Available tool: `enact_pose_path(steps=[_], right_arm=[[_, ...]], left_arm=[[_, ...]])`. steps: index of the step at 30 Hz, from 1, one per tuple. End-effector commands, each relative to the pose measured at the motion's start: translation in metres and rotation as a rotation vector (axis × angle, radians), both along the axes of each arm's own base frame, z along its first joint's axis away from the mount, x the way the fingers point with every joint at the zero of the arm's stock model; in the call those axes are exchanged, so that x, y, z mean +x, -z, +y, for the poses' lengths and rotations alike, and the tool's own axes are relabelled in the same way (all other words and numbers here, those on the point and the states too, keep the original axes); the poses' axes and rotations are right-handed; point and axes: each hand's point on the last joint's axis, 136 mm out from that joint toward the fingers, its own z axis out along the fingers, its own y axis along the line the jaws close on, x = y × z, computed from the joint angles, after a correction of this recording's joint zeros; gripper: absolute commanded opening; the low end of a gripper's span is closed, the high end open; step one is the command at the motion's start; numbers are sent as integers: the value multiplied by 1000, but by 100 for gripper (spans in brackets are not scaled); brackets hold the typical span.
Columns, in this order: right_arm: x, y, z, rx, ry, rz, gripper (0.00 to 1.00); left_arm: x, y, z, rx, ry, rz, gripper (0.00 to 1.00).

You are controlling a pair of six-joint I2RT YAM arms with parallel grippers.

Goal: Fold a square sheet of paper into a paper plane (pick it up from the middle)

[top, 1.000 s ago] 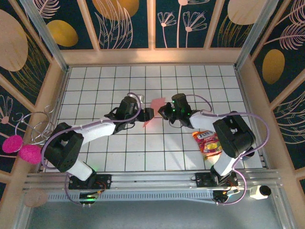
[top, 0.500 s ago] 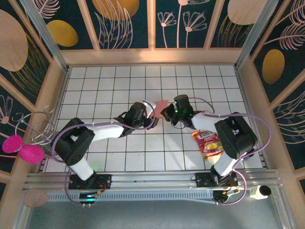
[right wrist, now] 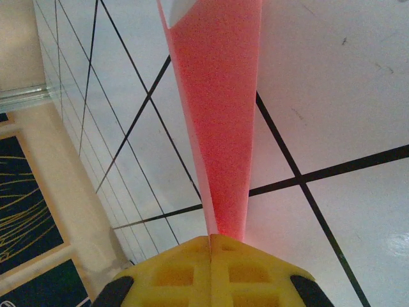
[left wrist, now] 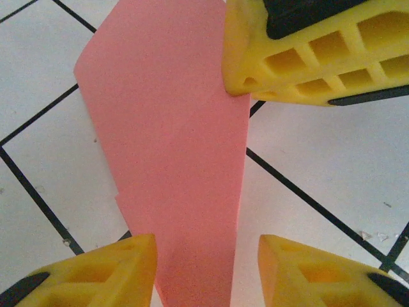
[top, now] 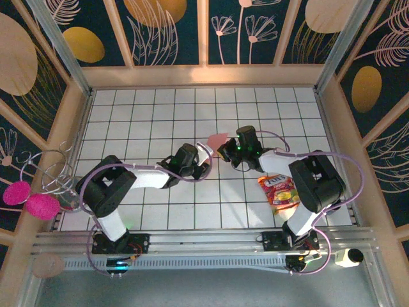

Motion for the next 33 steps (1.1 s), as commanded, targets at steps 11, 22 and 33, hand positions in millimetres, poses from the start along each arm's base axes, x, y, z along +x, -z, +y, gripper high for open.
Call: enact_pose_path(steps=[11,22,33], right_arm=[[-5,-3,-2,37,-2,20,0],[-6,-4,-1,48,-5,25,0],[-5,-3,-7,16,-13,15,17]], left_arm=[[2,7,-7,-5,39,-44,39],[-2,13,-8,-2,75,-48,36],[-5,15,-10,-12,78,-34,16]])
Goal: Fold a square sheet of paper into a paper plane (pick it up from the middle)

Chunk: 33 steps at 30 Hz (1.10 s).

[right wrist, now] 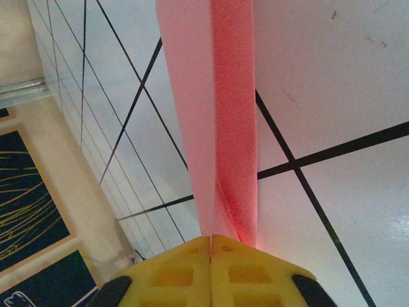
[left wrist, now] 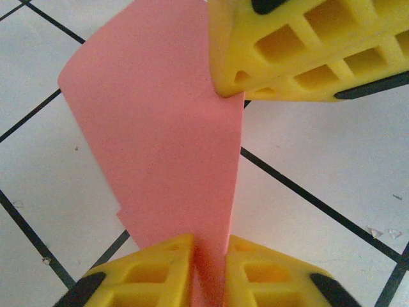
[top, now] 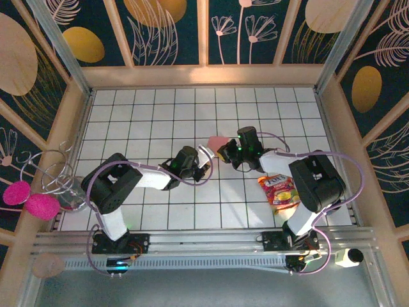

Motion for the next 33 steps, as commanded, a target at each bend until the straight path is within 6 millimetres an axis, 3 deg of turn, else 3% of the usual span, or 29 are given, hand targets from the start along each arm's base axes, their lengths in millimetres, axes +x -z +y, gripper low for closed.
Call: enact_pose_path(steps=[1,4,8,18,33], right_arm=[[2,-4,-10,-35,-1,-30,26],[6,-6,-23,-110,3,-57,45],[11,-9,-42,-183,21,-95,54],[13,-20,-76,-307,36,-213,59],[7,-20,-79,-332,-6,-260,60]], left_arm=[[-4,3,-4,-23,21,9,15],[-9,4,-5,-41,26,31,14],[-15,4,-5,-65,30,54,14],[-28,6,-12,-141,36,168,14],[-32,4,-12,-349,-27,421,12]])
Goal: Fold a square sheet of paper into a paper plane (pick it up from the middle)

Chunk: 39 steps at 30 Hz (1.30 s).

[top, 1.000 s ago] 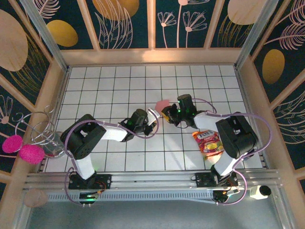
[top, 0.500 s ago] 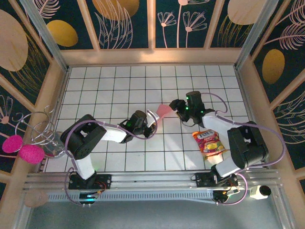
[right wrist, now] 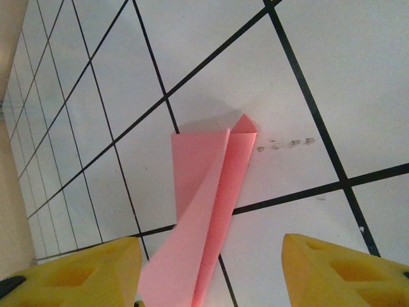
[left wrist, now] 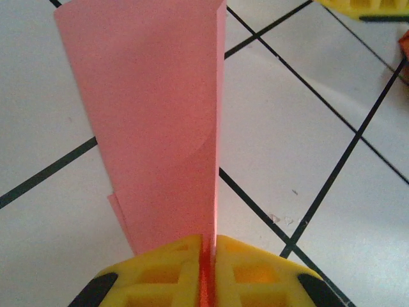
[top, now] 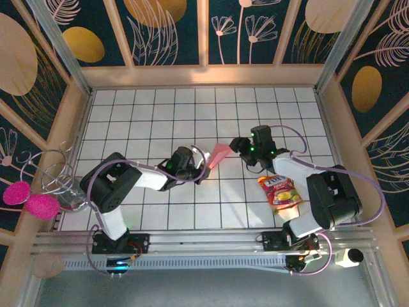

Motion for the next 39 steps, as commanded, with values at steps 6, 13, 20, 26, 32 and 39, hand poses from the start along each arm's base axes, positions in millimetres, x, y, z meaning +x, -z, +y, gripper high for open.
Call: enact_pose_path(steps=[6,13,20,26,32,39], right_arm=[[-4,-4,3,-17,-94,-66,60],[-10,14,23,-57,-205,-39,60],[-14,25,45,-68,-296,-28,61],[-12,29,56,-52,-344,-23,61],[-8,37,59,-52,-352,-5,61],[-4,50,54,-90,-327,35,57]], left_arm=[[-2,3,-4,-111,2,171,11],[2,2,-8,-134,-13,261,9],[8,-1,-8,-181,-62,381,9],[9,-5,-12,-244,-95,487,8],[6,-9,-18,-311,-104,580,8],[5,-4,-18,-329,-124,636,9]])
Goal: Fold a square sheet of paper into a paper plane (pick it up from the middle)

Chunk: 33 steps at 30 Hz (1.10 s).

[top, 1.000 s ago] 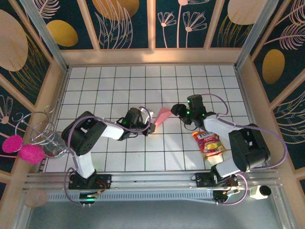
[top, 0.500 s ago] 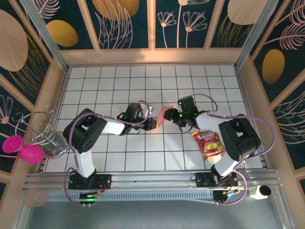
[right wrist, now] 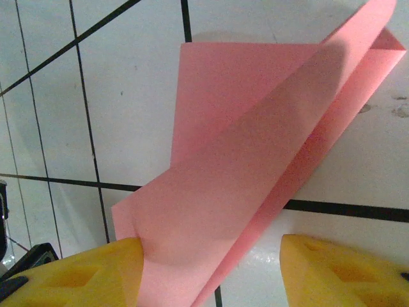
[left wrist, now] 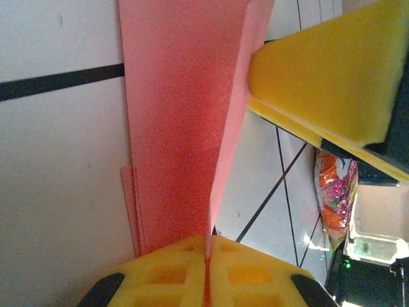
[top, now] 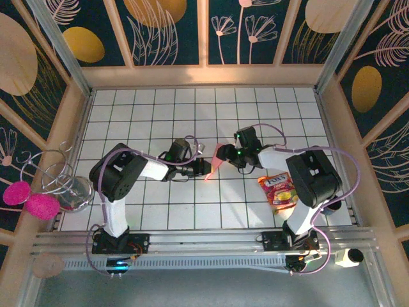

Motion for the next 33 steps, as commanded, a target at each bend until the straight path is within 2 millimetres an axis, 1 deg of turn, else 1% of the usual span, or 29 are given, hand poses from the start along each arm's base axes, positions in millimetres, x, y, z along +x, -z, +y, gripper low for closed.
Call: enact_pose_path(steps=[1,5,12,21,26,33], right_arm=[[6,2,0,-26,-3,-8,57],[5,7,-2,-42,1,2,54],[2,27,-9,-121,16,52,49],[-3,53,-13,-232,16,115,47],[-4,60,-14,-256,19,137,46],[-4,62,-13,-253,22,153,47]], left_arm=[[5,-8,-5,-52,-6,22,9],[6,-5,-4,-49,-13,33,10],[5,2,0,-29,-27,40,11],[6,4,6,10,-41,26,19],[3,5,13,53,-42,10,22],[-2,17,20,103,-37,20,22]])
